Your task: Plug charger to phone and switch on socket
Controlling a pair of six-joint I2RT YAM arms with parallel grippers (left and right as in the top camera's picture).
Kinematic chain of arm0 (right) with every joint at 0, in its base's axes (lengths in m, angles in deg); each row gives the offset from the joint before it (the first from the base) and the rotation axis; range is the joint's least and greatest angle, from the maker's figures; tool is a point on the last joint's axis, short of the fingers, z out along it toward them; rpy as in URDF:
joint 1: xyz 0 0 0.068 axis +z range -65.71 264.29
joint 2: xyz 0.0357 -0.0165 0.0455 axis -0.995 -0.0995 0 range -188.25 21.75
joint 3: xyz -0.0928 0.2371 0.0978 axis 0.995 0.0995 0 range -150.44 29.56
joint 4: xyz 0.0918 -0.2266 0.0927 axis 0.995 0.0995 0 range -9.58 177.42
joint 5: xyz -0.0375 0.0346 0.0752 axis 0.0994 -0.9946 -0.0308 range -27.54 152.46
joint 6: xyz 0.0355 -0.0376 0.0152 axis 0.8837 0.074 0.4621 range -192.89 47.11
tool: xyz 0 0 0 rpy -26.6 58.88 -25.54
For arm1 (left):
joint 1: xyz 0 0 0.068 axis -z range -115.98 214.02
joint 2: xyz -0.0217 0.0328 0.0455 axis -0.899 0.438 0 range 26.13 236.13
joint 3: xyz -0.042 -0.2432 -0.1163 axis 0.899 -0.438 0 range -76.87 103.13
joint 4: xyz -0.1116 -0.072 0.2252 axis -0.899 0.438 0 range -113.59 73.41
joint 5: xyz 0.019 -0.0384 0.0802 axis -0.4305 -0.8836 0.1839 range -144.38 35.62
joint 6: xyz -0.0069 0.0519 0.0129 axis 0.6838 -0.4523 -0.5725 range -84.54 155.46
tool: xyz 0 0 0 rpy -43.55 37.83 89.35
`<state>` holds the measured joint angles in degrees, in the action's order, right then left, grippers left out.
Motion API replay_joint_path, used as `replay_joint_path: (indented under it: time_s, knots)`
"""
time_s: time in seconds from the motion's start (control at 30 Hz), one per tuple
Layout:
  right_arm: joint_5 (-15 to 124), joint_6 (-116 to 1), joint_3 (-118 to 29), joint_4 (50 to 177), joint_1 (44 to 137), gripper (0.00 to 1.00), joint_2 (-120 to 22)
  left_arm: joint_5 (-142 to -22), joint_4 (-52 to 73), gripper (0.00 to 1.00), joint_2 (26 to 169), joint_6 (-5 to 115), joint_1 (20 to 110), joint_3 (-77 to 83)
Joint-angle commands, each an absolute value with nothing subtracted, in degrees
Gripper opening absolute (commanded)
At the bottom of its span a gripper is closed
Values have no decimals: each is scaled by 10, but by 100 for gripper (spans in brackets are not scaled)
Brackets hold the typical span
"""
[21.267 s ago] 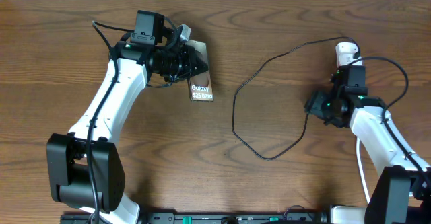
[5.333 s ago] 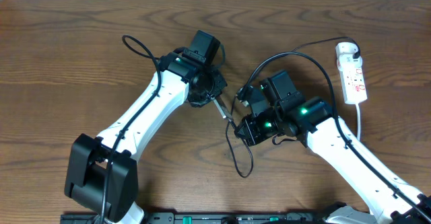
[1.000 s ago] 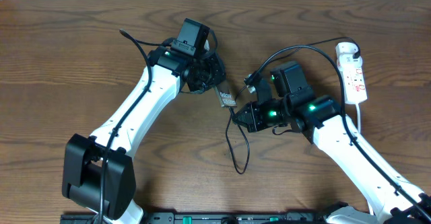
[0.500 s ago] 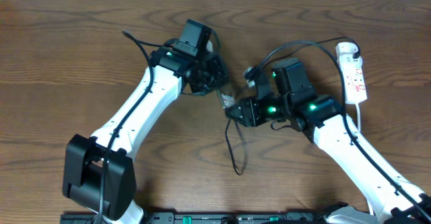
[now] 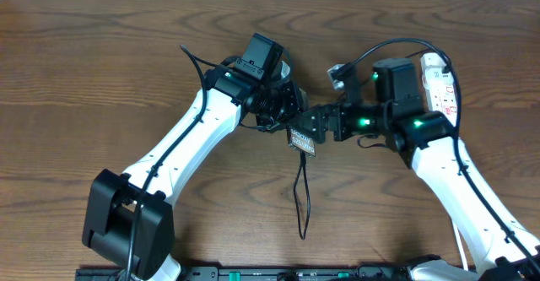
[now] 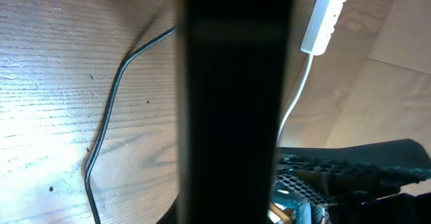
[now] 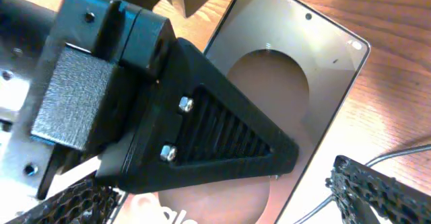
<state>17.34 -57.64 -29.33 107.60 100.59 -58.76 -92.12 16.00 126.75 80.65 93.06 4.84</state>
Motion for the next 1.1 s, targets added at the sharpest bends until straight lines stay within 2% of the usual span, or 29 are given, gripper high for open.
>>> replay_joint_path:
  time_s: [0.0, 0.3, 0.4, 0.6, 0.77, 0.9, 1.07]
  knots:
    - [160, -584, -305, 1081, 980, 99, -587, -954, 161, 7, 1253, 802, 919, 47]
    - [138, -595, -305, 1102, 922, 99, -587, -959, 160, 7, 1253, 773, 906, 47]
    - [86, -604, -305, 1106, 889, 99, -587, -1000, 131, 7, 1253, 716, 899, 47]
    - [-11, -646, -303, 1134, 832, 99, -587, -1171, 12, 7, 1253, 644, 882, 47]
    - [-114, -709, -303, 1148, 837, 99, -587, -1255, -95, 8, 1253, 642, 879, 47]
    - [-111, -709, -303, 1142, 844, 99, -588, -1299, -142, 7, 1253, 649, 879, 47]
    - [-112, -708, -303, 1117, 864, 91, -590, -1305, -145, 7, 1253, 648, 879, 47]
